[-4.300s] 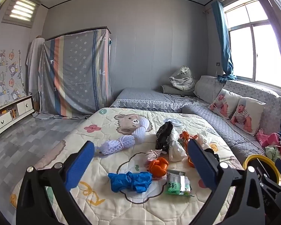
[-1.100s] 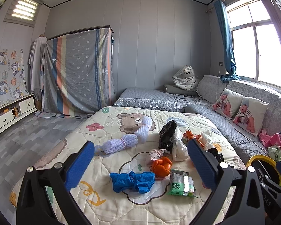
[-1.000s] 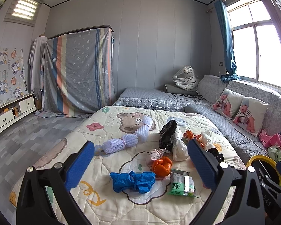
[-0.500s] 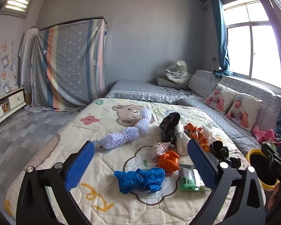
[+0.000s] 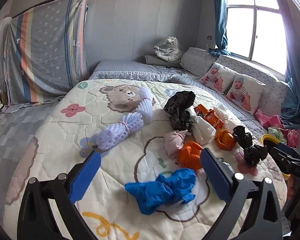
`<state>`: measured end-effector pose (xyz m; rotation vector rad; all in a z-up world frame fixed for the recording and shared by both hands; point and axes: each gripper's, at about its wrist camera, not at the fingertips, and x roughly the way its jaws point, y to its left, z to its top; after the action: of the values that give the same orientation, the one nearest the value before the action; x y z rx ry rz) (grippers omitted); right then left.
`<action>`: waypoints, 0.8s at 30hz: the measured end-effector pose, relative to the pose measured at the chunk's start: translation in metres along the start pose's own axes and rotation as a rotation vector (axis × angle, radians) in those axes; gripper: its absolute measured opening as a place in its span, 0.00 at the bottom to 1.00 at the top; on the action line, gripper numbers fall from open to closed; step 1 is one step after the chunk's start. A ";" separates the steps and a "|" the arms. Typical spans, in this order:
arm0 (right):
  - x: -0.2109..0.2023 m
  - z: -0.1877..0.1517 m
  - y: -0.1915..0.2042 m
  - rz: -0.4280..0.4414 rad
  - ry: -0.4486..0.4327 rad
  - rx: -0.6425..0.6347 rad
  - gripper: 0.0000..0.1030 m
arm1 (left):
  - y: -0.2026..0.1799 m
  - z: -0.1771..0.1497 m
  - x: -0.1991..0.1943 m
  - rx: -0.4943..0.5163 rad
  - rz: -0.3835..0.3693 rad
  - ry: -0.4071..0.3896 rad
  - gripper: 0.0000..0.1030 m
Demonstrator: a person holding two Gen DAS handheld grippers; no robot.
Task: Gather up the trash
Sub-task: 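Close the right gripper on the black plastic bag while the left gripper grasps the lavender mesh net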
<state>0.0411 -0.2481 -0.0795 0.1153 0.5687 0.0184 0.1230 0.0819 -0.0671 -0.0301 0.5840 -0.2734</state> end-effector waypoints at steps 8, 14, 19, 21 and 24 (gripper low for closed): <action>0.037 0.011 0.015 -0.019 0.069 -0.114 0.93 | 0.024 0.040 0.061 0.116 0.013 0.074 0.93; 0.068 0.022 0.015 -0.060 0.145 -0.160 0.93 | 0.040 0.053 0.094 0.183 -0.015 0.144 0.93; 0.089 0.024 0.016 -0.057 0.215 -0.179 0.92 | 0.051 0.054 0.119 0.157 -0.063 0.213 0.93; 0.096 0.023 0.018 -0.045 0.242 -0.177 0.92 | 0.055 0.052 0.130 0.144 -0.051 0.243 0.93; 0.103 0.021 0.018 -0.045 0.254 -0.166 0.92 | 0.060 0.050 0.142 0.120 -0.050 0.275 0.93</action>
<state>0.1396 -0.2275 -0.1150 -0.0622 0.8204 0.0368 0.2793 0.0998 -0.1083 0.1101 0.8396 -0.3636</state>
